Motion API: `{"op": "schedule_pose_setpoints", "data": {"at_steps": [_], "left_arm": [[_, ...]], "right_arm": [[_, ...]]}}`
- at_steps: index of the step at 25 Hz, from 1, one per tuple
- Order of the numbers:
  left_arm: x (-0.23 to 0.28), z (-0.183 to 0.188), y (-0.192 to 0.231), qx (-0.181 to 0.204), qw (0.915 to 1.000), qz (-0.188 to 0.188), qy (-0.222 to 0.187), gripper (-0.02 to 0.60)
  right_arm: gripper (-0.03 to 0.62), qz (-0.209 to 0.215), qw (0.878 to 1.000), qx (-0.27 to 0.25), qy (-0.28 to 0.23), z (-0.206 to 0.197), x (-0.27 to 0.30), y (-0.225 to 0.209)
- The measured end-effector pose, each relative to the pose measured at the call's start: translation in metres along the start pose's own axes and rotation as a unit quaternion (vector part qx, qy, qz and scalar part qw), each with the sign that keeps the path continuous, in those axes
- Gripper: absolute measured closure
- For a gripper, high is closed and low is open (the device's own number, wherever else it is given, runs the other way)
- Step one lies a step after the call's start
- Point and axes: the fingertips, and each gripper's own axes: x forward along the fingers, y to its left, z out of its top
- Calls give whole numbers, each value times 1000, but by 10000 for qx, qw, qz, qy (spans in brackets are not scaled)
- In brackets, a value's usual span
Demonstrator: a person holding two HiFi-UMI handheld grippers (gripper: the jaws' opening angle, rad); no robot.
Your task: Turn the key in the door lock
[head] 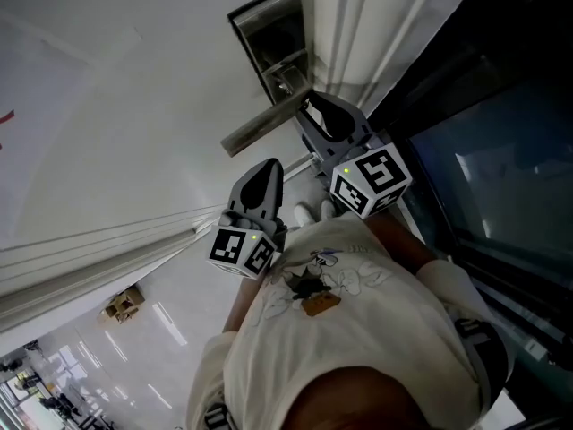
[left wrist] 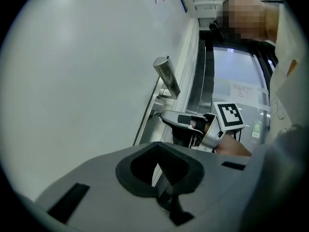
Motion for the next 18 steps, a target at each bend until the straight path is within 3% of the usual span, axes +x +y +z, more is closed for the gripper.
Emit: {"op": "schedule_pose_setpoints", "data": {"at_steps": [3,12,18], "left_arm": [[2,-1,-2,0,10000,8,15,577],[-2,-3,0,-23,10000,87,-9,577],[-2,-2,-2,-38,10000,81,-17,577]], "right_arm": [[533,-3,9999,-158,6,1,2,3],[565,-337,9868,-1581,112,2,3,7],[568,-460,9668,-2497,276,1,3,9]]}}
